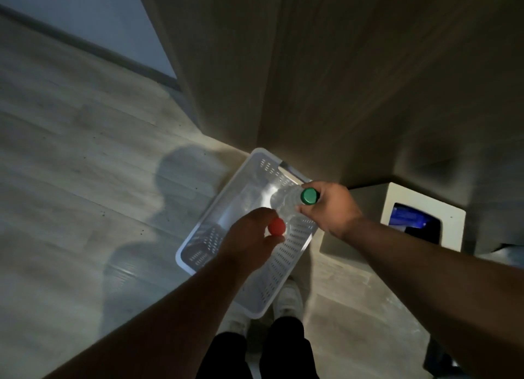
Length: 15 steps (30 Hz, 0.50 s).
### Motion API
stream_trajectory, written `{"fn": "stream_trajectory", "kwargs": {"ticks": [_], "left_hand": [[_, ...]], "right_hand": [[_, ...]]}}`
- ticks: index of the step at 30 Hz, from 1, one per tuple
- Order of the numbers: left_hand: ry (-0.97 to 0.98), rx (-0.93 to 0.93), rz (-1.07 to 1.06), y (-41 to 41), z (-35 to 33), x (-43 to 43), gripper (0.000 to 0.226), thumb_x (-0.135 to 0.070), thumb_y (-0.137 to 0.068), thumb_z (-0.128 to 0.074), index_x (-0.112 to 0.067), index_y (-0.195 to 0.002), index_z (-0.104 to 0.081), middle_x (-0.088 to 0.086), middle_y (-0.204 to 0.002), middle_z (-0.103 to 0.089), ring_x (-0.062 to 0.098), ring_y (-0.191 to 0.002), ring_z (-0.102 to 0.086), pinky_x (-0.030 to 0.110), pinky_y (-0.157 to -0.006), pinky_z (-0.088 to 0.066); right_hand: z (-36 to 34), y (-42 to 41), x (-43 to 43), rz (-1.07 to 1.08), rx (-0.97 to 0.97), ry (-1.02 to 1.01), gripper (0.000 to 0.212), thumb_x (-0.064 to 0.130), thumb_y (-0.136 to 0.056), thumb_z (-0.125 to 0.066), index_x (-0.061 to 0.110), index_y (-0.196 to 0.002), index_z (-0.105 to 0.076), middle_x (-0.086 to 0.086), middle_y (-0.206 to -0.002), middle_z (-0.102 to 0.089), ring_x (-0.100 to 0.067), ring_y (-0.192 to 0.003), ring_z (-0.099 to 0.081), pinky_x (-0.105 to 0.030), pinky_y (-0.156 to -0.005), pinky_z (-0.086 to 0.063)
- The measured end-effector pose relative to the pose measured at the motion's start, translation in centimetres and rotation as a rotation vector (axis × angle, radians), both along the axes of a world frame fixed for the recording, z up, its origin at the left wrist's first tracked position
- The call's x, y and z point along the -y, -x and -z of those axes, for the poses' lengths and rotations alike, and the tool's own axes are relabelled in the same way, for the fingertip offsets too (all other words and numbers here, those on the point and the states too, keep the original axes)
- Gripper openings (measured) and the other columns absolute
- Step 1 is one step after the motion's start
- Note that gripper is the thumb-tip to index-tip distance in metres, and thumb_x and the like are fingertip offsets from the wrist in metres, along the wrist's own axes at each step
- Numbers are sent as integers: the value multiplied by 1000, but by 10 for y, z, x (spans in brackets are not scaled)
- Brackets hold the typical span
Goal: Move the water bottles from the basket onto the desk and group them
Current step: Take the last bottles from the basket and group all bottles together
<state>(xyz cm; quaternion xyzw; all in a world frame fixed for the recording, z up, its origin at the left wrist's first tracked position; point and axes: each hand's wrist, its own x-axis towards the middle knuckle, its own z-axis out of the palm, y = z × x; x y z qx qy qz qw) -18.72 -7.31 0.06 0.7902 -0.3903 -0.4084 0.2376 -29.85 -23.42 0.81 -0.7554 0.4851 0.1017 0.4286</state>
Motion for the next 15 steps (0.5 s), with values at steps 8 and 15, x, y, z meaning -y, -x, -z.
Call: {"fn": "stream_trajectory", "kwargs": {"ticks": [8, 15], "left_hand": [[159, -39, -216, -34, -156, -41, 42, -25, -65, -83, -36, -102, -65, -51, -84, -56, -25, -87, -54, -4, -77, -37], [220, -28, -236, -51, -303, -72, 61, -13, -62, -88, -64, -85, -64, -41, -89, -65, -13, -87, -64, 5, -81, -47]], "right_hand": [[-148, 1, -21, 70, 92, 79, 24, 27, -71, -82, 21, -92, -72, 4, -86, -74, -12, -80, -68, -31, -76, -56], [-325, 33, -72, 285, 151, 76, 25, 32, -70, -83, 16, -72, -65, 3, -61, -62, -8, -53, -54, -29, -55, -46]]}}
